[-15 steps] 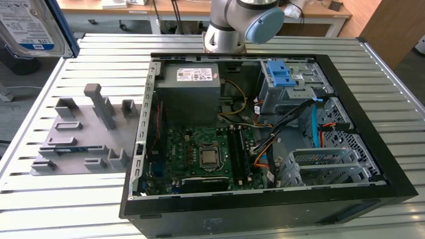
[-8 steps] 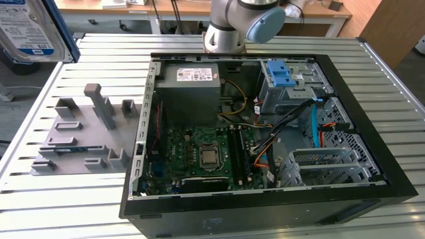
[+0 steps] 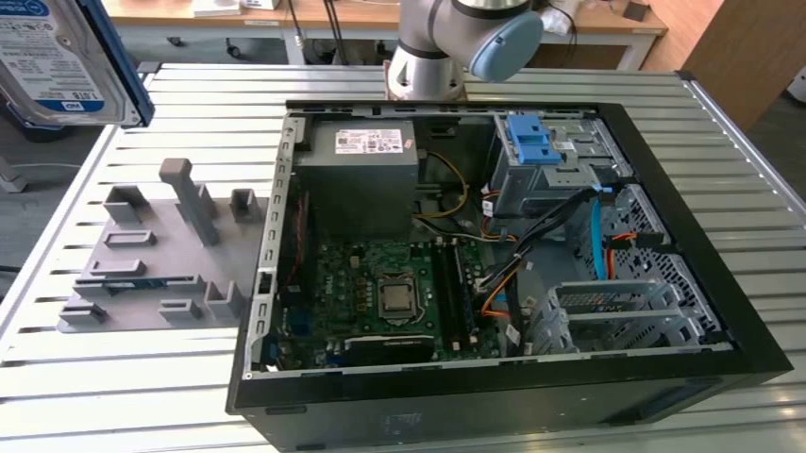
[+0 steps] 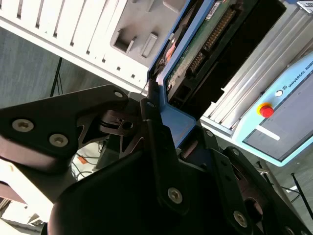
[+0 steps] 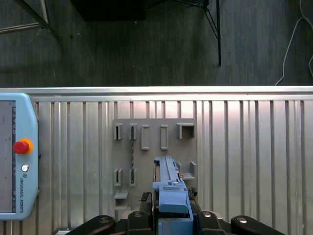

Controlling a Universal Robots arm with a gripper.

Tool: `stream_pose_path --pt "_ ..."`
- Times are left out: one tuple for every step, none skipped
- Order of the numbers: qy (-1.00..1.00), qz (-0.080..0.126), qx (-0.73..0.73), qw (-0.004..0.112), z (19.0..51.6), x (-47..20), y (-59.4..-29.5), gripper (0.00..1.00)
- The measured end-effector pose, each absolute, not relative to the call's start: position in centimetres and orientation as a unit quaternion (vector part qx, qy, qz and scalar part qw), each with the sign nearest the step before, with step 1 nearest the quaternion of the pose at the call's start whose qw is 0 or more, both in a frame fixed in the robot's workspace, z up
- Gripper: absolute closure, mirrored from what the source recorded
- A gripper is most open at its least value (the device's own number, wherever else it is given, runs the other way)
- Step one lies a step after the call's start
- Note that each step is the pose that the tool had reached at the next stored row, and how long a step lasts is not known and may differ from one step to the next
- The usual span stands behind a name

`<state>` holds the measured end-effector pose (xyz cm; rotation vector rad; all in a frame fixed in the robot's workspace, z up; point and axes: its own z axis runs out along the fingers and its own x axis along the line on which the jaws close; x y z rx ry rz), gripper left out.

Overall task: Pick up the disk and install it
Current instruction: 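Pick up the disk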

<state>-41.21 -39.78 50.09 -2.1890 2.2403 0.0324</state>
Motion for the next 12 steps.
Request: stream_pose_path --pt "0.715 0.010 -0.699 0.005 50.1 -41.1 -39.9 0.64" --pt "0.715 0.010 -0.699 0.005 50.1 -41.0 -40.1 0.64" --pt "0.715 0.010 -0.699 0.005 50.1 -40.9 -40.2 0.64" --pt "0.715 0.010 -0.699 0.005 50.1 -40.9 -40.3 0.64" --pt "0.715 0.010 -0.699 0.005 50.1 -40.8 -40.5 0.64" --pt "0.715 0.010 -0.699 0.005 50.1 -40.7 -40.6 0.64" --pt "0.715 0.010 -0.699 0.005 50.1 -40.6 -40.8 0.64" --pt "0.715 0.010 -0.699 0.005 50.1 -40.5 -40.9 0.64" --pt "0.715 0.010 -0.699 0.005 50.1 -40.4 -41.1 0.64" --pt "0.715 0.010 -0.699 0.005 50.1 -40.4 -41.2 0.64" --pt "0.715 0.010 -0.699 0.005 50.1 -40.3 -41.4 0.64" --pt "0.715 0.010 -0.699 0.005 50.1 -40.2 -41.5 0.64"
